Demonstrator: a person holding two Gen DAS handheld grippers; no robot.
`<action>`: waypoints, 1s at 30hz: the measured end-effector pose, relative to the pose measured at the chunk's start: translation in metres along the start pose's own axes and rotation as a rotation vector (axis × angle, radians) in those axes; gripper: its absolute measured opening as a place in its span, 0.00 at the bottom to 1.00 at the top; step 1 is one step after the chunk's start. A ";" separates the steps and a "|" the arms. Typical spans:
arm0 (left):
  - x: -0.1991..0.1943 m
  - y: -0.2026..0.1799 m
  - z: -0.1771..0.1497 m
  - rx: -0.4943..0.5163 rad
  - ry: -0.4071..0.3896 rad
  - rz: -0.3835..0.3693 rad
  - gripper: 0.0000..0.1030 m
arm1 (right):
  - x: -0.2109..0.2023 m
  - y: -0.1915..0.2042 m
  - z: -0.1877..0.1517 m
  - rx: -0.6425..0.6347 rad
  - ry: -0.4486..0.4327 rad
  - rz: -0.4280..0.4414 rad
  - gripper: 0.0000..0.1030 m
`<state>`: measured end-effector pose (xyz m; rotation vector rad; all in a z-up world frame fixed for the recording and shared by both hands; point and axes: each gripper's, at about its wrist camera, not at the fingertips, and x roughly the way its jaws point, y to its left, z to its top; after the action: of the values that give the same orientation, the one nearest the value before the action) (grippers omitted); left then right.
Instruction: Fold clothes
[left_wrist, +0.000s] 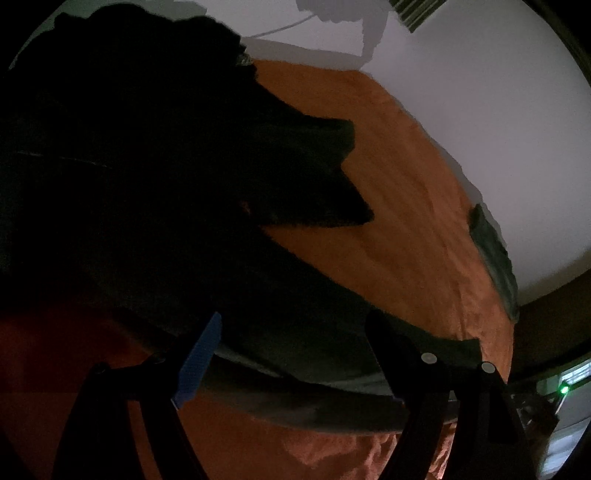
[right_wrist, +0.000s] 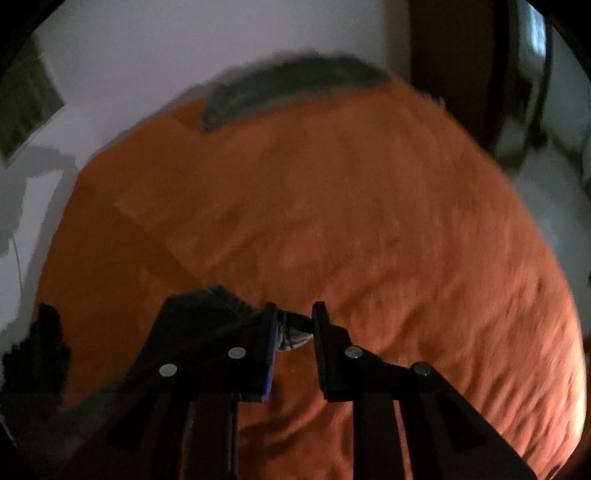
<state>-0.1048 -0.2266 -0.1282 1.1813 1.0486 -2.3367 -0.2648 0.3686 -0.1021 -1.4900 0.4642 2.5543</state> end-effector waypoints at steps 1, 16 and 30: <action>0.001 0.000 0.000 -0.005 0.005 -0.001 0.79 | -0.002 0.001 -0.004 0.005 0.005 -0.017 0.18; -0.001 0.023 -0.005 -0.146 -0.001 0.028 0.79 | 0.010 0.245 -0.139 -0.390 0.347 0.384 0.70; 0.007 0.039 -0.013 -0.270 0.066 0.023 0.79 | 0.047 0.331 -0.236 -0.711 0.209 0.282 0.02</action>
<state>-0.0798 -0.2436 -0.1573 1.1640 1.3176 -2.0699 -0.1864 -0.0234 -0.1885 -2.0446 -0.2837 2.9723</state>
